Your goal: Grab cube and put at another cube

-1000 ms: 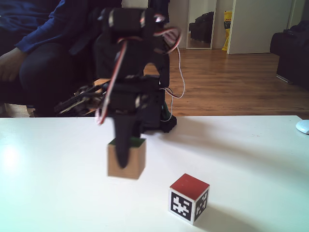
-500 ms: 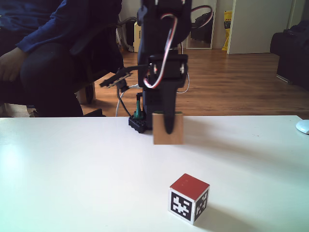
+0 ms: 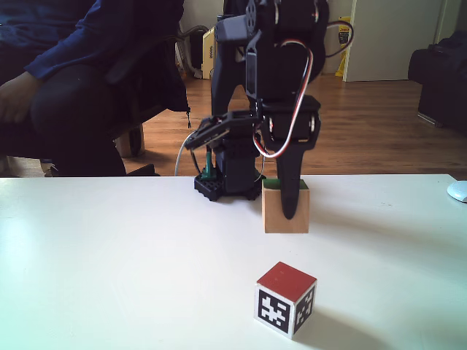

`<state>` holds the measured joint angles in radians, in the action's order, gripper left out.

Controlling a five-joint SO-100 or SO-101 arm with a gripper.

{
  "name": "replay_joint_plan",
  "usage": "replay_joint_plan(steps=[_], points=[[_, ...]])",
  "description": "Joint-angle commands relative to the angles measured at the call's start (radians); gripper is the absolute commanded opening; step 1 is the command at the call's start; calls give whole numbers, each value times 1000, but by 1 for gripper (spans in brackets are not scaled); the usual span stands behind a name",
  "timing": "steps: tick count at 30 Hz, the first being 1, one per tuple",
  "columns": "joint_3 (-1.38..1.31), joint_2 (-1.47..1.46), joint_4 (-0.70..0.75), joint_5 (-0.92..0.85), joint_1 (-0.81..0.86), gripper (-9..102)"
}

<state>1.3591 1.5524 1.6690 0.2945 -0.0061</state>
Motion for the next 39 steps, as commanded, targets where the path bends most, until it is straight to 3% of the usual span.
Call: replay_joint_plan(steps=[1, 21, 39], points=[[-81, -29, 8, 6, 5, 17], [-367, -241, 87, 8, 34, 17], [-443, -356, 91, 9, 26, 17]])
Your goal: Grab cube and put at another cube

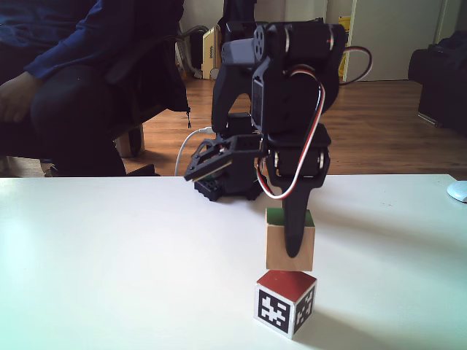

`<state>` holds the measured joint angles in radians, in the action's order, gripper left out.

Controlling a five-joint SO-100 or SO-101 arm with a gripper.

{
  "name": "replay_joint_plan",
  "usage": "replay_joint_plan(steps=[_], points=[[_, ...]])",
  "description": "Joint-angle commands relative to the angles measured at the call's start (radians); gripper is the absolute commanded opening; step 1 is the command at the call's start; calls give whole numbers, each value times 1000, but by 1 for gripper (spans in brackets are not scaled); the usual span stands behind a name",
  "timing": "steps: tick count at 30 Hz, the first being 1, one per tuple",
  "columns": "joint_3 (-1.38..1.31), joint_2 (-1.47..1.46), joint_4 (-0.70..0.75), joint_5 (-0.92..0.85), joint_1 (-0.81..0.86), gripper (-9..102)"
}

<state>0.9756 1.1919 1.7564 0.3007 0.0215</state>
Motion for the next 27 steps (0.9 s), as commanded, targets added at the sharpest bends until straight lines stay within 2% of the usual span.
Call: replay_joint_plan(steps=[1, 27], points=[[-66, 0, 3, 3, 0, 17], [-198, -127, 48, -9, 32, 17]])
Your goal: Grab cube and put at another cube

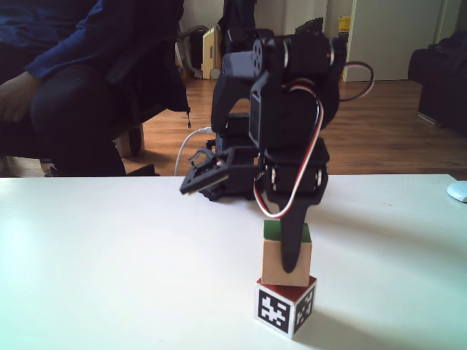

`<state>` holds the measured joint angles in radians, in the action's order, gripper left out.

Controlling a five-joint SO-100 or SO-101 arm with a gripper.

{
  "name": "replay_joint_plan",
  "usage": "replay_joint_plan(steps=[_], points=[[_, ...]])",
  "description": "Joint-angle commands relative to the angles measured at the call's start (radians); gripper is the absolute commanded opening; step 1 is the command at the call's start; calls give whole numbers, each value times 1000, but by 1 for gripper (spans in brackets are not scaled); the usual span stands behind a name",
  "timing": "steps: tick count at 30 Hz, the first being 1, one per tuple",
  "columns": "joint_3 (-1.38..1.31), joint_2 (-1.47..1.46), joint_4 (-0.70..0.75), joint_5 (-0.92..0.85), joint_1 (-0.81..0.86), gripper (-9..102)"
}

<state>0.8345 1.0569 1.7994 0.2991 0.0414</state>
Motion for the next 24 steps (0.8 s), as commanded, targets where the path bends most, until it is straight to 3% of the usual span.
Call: replay_joint_plan(steps=[1, 24], points=[[-58, 3, 5, -9, 11, 17], [-74, -32, 8, 0, -2, 34]])
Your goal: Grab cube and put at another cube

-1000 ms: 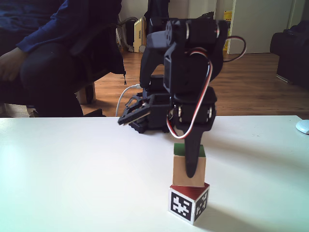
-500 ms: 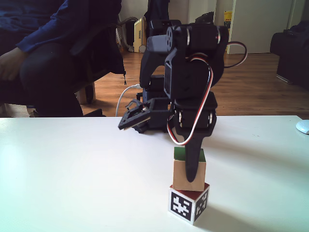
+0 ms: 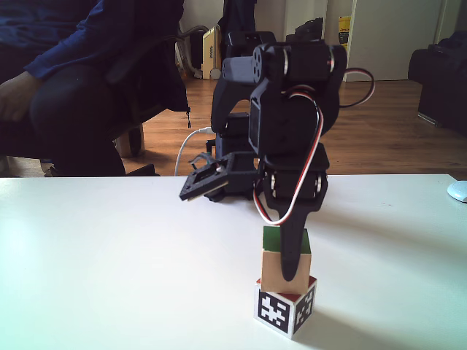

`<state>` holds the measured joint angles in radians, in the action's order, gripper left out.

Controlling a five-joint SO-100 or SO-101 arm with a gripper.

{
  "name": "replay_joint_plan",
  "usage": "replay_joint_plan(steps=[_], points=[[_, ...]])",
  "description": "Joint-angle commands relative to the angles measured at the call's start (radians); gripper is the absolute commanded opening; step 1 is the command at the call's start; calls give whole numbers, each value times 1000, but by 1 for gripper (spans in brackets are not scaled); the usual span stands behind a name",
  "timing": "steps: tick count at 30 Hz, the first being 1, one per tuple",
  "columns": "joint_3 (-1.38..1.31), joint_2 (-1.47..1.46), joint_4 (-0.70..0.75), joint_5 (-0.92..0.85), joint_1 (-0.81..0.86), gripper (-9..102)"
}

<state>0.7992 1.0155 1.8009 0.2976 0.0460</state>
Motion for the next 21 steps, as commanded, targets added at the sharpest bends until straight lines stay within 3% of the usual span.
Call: replay_joint_plan(steps=[1, 11, 21], points=[[-35, 9, 6, 2, -9, 34], [2, 66, 6, 35, -25, 39], [229, 479, 6, 21, -66, 40]])
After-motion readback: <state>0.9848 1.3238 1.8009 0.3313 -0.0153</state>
